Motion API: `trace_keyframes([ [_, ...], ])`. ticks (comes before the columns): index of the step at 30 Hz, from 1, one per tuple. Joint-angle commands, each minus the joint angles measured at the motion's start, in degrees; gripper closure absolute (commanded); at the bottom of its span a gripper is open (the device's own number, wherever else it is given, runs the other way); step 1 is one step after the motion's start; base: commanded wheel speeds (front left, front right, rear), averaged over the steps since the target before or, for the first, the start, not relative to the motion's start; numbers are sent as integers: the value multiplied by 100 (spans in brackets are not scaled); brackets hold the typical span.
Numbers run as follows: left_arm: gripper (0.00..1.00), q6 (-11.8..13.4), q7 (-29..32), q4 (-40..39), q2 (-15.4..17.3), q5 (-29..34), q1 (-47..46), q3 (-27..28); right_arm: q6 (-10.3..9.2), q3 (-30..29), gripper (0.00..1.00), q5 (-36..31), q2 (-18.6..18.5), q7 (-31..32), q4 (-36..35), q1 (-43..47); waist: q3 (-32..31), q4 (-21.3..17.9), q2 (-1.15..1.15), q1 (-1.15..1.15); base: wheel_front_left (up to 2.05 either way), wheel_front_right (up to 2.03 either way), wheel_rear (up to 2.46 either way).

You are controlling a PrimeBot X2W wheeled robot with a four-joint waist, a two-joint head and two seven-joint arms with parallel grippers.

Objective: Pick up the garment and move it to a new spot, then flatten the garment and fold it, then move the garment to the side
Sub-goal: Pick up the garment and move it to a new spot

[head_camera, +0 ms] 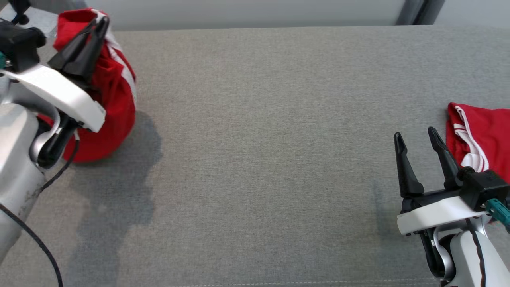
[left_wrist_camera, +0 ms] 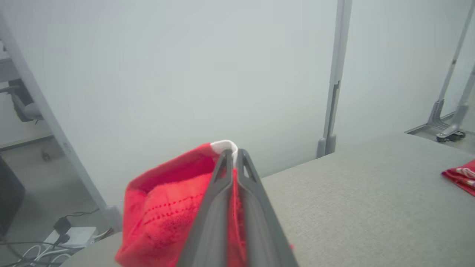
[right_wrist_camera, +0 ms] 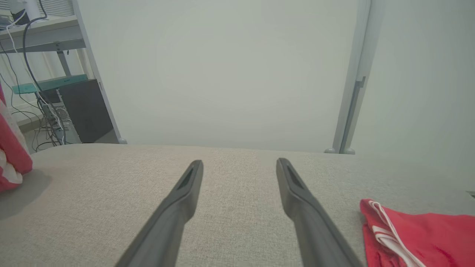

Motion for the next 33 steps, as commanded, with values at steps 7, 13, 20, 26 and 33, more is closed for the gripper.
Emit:
trace_keyframes([
  [7,100,-40,-28,-1004,-104,-89,-449,-101,8,130,0,32,73,-118,-31,63,-214,-580,0,0,0,0,0],
  [13,100,13,-58,-1048,-231,-78,-344,-190,8,127,0,40,108,-123,-13,99,-214,-846,0,0,0,0,0],
  [20,100,-14,-383,-717,-592,1,63,-419,8,92,0,58,120,-125,-27,161,-164,-1090,0,0,0,0,0],
  [26,100,-33,-492,-498,-1445,146,276,-716,8,181,0,100,155,-125,34,106,-133,-1114,0,0,0,0,0],
  [33,87,-38,-506,3,-2104,591,750,-327,8,398,0,232,202,-125,168,-50,-49,-1213,0,0,0,0,0],
])
